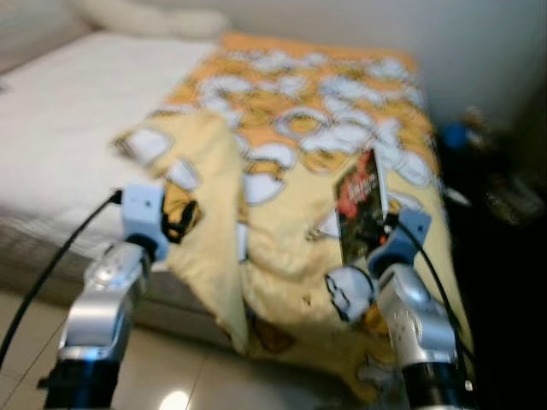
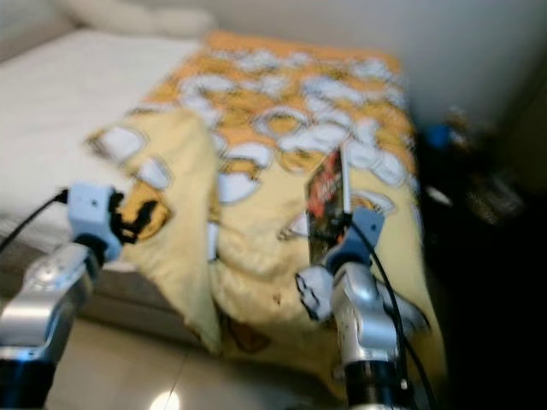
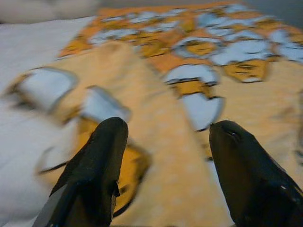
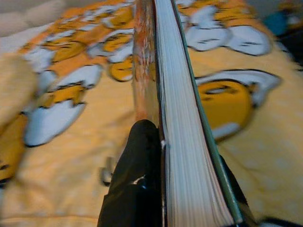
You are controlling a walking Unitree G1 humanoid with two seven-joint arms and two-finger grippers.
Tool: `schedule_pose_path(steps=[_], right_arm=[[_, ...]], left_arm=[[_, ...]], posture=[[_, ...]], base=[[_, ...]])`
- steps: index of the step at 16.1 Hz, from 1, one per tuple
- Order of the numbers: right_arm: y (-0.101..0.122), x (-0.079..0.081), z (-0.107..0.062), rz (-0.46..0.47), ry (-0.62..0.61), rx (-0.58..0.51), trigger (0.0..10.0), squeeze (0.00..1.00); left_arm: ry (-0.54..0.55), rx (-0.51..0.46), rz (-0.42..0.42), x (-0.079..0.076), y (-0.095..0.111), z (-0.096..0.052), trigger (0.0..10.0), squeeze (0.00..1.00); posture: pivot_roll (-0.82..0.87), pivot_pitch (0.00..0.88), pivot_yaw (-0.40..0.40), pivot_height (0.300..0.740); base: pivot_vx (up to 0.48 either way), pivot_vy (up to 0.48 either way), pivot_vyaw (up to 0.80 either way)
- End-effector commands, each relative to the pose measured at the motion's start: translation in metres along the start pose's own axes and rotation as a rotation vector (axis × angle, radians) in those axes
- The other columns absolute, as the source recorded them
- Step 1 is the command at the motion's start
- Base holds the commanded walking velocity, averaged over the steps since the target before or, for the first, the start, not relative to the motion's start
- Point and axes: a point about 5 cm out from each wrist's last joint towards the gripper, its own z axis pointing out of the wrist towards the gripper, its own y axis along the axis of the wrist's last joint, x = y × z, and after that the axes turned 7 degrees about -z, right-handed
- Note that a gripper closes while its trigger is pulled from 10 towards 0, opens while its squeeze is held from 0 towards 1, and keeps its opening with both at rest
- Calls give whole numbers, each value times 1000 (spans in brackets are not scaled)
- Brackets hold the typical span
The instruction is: Clean up the room
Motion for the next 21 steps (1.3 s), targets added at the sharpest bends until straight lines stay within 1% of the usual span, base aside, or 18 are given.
schedule_pose_path(steps=[1,2,3,6,10,18,20,21], right_arm=[[10,-4,2,4,-24,-45,10000,0],[13,-8,3,-25,-73,-66,10000,0],[13,-10,4,-31,-84,-67,10000,0],[14,-9,4,6,-77,-69,10000,0],[13,-4,4,18,-53,-66,10000,0],[13,-2,4,17,-45,-63,10000,0],[14,-1,5,19,-34,-64,10000,0],[15,-1,5,17,-29,-69,10000,0]], left_arm=[[-9,-7,13,-1,2,0,10000,0],[-9,-7,11,-1,2,0,10000,0],[-8,-6,10,-1,1,1,10000,0],[-8,-5,9,-2,1,1,10000,0],[-3,-5,12,-1,1,1,10000,0],[1,-9,17,0,2,2,10000,0],[-4,-9,22,0,2,2,10000,0],[-4,-8,24,0,2,2,10000,0]], posture=[[25,0,3,740],[25,0,3,740],[23,0,3,740],[22,0,0,740],[24,0,0,740],[25,0,-2,740],[26,0,-4,740],[26,0,-4,740]], base=[[0,439,-800],[0,439,-800],[0,442,-800],[0,441,-800],[0,441,-767],[0,442,-693],[0,439,-519],[0,439,0]])
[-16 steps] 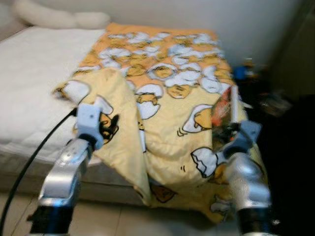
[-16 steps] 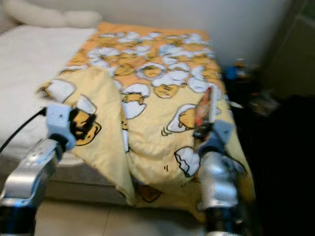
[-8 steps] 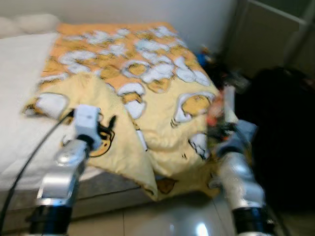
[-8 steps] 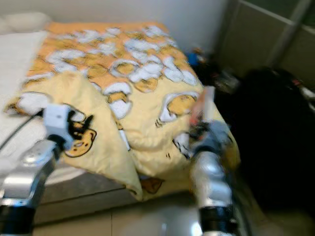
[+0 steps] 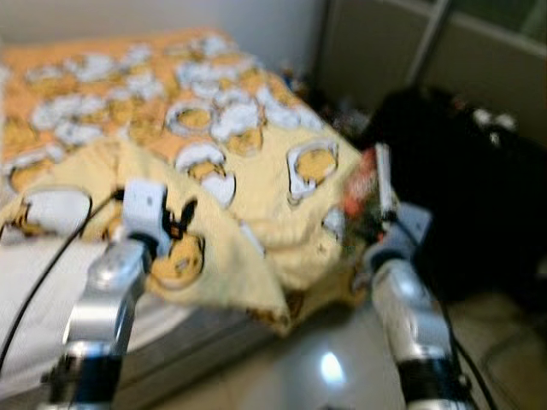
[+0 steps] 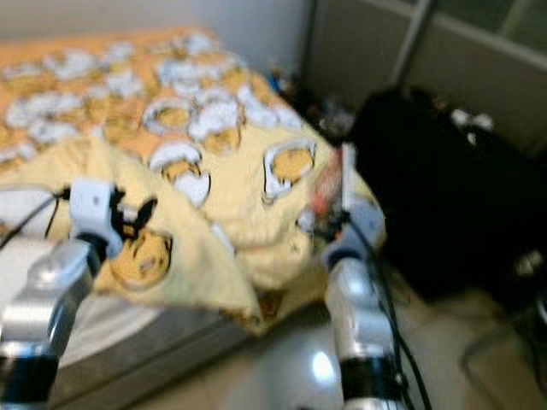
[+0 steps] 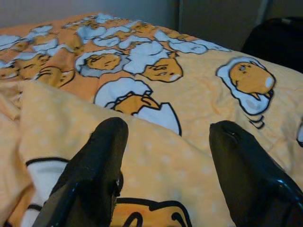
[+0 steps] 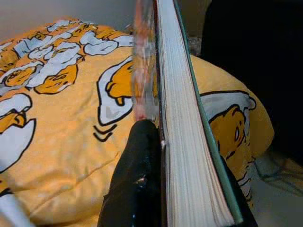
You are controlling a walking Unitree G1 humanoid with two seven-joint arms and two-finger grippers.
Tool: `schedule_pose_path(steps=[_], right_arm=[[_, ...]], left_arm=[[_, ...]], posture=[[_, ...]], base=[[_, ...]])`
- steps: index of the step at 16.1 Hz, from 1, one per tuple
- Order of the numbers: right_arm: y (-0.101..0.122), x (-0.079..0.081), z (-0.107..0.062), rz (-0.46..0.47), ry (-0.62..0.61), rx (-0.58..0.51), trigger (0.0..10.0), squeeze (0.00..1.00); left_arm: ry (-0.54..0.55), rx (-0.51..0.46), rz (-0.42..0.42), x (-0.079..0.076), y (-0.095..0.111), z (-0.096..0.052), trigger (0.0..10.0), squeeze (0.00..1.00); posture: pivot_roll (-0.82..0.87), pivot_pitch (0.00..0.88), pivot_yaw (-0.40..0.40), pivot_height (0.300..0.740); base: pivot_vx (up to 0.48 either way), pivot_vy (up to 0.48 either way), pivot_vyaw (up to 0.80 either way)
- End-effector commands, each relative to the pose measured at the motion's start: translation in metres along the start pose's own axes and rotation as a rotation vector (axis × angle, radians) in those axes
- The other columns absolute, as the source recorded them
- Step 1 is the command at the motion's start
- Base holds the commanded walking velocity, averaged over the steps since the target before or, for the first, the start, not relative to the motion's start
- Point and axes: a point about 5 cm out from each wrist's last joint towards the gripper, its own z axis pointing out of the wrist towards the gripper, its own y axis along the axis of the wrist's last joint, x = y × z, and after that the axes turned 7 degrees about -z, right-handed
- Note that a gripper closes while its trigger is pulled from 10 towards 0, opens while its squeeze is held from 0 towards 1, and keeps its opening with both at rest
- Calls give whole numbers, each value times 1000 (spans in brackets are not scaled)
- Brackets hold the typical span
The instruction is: Clean up the room
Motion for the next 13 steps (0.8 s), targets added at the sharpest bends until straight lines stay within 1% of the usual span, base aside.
schedule_pose_path(steps=[1,3,5,7,8,10,11,13], right_arm=[[11,-10,1,-9,-30,-44,10000,0],[13,-8,1,-18,-21,-56,10000,0],[17,-3,2,-18,16,-71,10000,0],[19,2,1,-36,61,-83,10000,0],[21,5,0,-26,89,-97,0,0],[22,6,0,-31,92,-103,0,0],[23,7,1,-46,95,-103,10000,0],[26,9,1,-36,117,-121,10000,0]], left_arm=[[-21,5,3,-6,-1,1,10000,0],[-21,5,2,-5,-1,1,10000,0],[-21,4,2,-5,-1,1,10000,0],[-21,4,2,-5,0,1,10000,0],[-21,3,2,-5,0,1,10000,0],[-22,3,2,-5,0,1,10000,0],[-22,2,2,-5,1,1,10000,0],[-21,1,2,-5,1,1,10000,0]], posture=[[26,0,-4,740],[26,0,-4,740],[26,0,-3,740],[25,0,-1,740],[25,0,-1,740],[25,0,-1,740],[27,0,-3,740],[27,0,-3,740]], base=[[0,442,0],[0,444,0],[0,441,0],[0,439,0],[0,442,0],[0,441,0],[0,442,0],[0,441,0]])
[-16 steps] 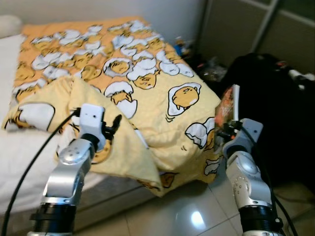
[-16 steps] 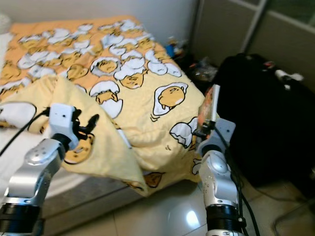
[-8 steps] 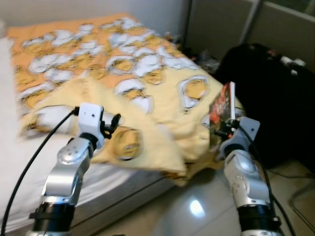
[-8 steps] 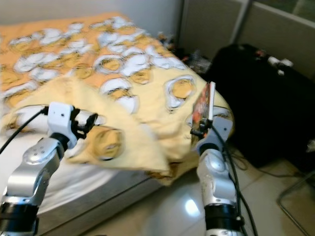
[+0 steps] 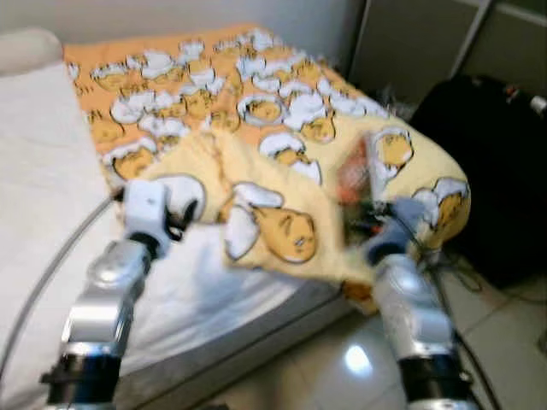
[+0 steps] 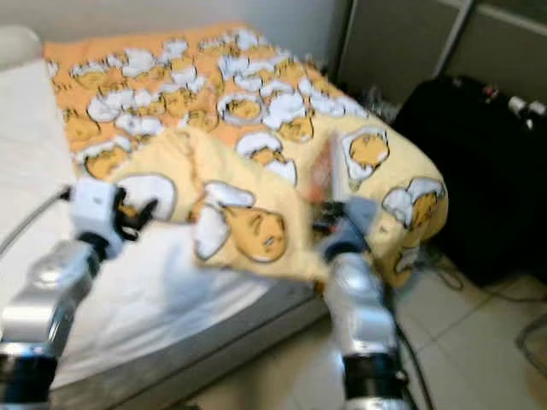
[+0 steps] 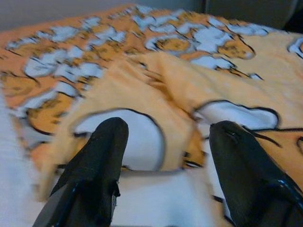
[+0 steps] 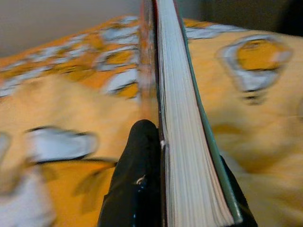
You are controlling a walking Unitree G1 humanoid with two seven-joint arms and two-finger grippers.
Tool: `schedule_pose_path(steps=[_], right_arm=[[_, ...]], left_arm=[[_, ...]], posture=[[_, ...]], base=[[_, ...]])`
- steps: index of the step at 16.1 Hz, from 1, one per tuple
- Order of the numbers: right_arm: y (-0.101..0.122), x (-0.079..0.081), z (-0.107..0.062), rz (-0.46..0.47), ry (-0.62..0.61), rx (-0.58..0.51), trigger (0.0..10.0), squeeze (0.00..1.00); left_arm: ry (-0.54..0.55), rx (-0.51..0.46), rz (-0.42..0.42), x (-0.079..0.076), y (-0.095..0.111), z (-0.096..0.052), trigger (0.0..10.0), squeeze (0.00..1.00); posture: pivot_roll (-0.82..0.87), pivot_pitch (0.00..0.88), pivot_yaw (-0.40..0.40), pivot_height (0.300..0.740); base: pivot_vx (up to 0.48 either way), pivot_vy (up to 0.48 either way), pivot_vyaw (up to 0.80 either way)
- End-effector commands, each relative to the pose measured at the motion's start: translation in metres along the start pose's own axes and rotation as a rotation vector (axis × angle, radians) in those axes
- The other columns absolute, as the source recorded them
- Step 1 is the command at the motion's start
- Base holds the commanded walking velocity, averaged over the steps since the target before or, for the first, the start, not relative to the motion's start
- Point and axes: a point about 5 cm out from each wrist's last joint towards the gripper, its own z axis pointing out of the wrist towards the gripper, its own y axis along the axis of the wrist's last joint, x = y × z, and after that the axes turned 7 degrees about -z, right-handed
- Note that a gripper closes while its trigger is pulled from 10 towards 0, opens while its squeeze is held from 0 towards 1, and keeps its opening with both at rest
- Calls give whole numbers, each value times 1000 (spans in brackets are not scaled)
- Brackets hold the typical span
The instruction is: Clean up the room
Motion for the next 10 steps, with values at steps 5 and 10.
schedule_pose_path(steps=[5,10], right_arm=[[18,0,2,-74,62,-65,10000,0],[19,2,2,-92,79,-71,10000,0]], left_arm=[[-25,-4,-1,-8,1,2,10000,0],[-24,-7,-1,-9,2,3,10000,0]], posture=[[27,0,-5,740],[28,0,-7,740]], base=[[0,440,160],[0,439,640]])
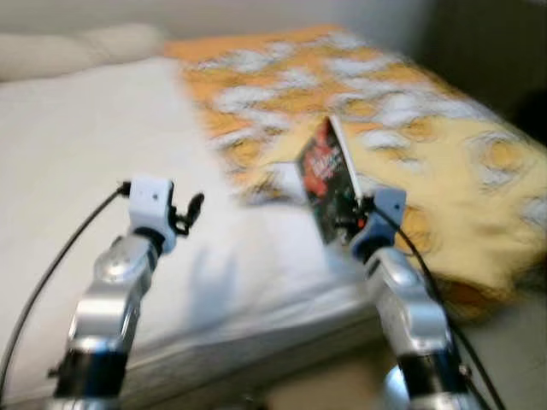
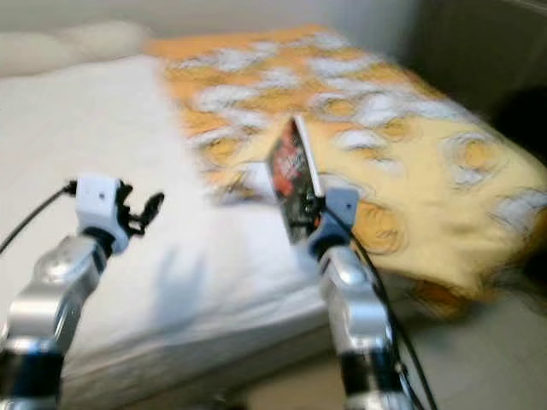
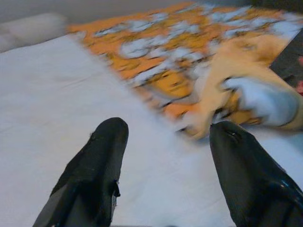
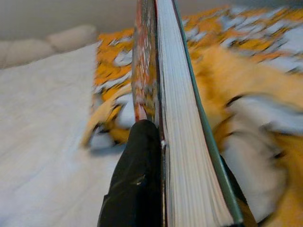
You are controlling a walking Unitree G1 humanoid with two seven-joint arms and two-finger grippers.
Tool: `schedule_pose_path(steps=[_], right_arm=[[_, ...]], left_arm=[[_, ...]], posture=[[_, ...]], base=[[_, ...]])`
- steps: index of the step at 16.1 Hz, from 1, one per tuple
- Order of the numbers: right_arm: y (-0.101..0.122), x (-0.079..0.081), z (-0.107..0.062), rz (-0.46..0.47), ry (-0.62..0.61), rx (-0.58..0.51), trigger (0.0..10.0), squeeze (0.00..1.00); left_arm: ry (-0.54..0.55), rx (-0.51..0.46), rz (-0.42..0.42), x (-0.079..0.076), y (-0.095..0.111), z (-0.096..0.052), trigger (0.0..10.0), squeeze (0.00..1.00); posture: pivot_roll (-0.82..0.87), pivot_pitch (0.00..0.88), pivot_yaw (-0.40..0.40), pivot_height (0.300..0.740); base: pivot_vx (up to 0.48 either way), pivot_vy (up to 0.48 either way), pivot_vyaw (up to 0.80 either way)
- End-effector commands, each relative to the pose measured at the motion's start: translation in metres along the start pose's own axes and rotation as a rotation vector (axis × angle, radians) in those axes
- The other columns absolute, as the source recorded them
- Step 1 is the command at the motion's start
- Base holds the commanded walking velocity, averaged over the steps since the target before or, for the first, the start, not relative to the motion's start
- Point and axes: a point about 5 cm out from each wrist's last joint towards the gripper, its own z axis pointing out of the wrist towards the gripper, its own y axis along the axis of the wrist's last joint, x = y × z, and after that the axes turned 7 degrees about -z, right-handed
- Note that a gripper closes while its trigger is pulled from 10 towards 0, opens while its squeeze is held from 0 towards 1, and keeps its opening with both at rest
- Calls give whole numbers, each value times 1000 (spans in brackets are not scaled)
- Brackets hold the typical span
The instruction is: Clean up the room
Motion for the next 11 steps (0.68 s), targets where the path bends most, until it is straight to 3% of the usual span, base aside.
schedule_pose_path(steps=[1,5,7,11], right_arm=[[14,-3,2,18,-21,-62,10000,0],[14,-3,1,14,-14,-59,10000,0],[14,-3,2,6,-13,-57,10000,0],[14,-1,3,-19,-2,-56,10000,0]], left_arm=[[4,-4,15,1,3,1,10000,0],[2,-11,18,1,5,0,10000,0],[9,-15,74,0,7,1,10000,0],[38,-19,85,3,8,3,10000,0]], posture=[[28,0,-7,740],[28,0,-9,740],[28,0,-10,740],[28,0,-10,740]], base=[[0,439,0],[0,440,0],[0,0,0],[0,-480,0]])
